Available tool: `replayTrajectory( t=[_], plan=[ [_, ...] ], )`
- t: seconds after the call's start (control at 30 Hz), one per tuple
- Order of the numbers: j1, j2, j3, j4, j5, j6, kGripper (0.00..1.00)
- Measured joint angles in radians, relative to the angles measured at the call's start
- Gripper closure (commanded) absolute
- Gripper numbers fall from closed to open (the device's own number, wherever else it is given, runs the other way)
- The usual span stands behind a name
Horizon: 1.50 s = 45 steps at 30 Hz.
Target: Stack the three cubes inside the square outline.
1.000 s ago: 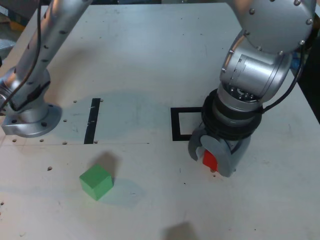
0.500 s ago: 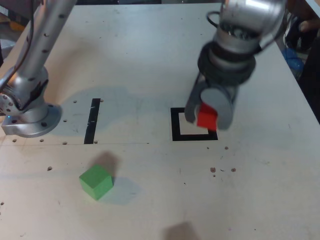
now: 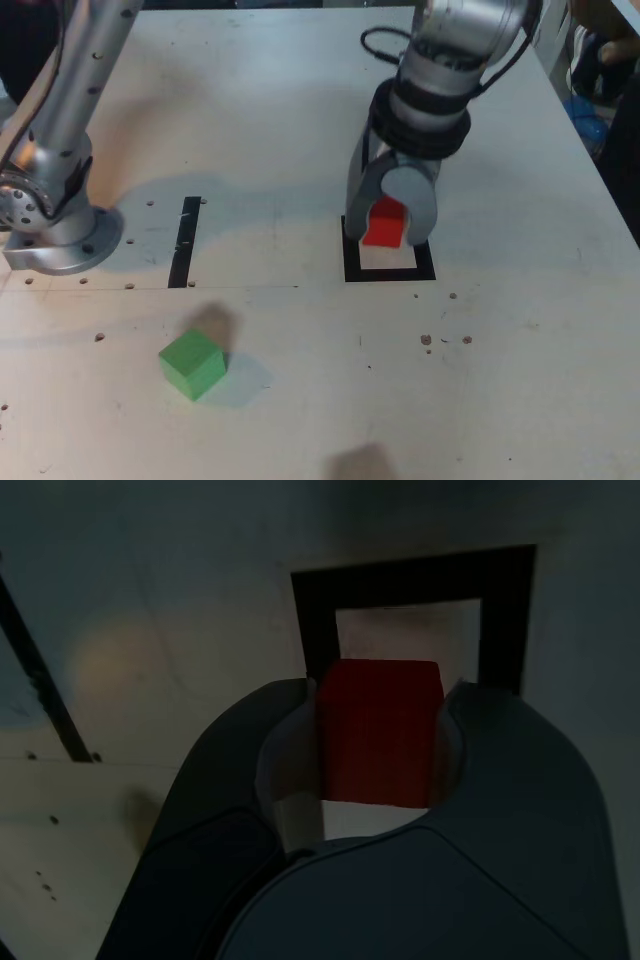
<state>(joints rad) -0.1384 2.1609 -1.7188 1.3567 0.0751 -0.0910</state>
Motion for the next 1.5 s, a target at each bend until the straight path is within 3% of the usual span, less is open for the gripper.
replayTrajectory(
  t=[0.17, 0.43, 0.83, 1.17, 1.27, 1.5],
  plan=[
    [0.000, -0.019, 0.050, -0.050, -0.023, -0.017, 0.77],
    [0.000, -0.028, 0.057, -0.059, -0.014, -0.026, 0.74],
    [0.000, -0.029, 0.098, -0.111, -0.026, -0.028, 0.38],
    [0.000, -0.028, 0.111, -0.115, -0.006, -0.021, 0.12],
    [0.000, -0.029, 0.107, -0.093, 0.007, -0.019, 0.08],
    [-0.097, -0.093, -0.054, 0.080, 0.012, 0.003, 0.02]
  ],
)
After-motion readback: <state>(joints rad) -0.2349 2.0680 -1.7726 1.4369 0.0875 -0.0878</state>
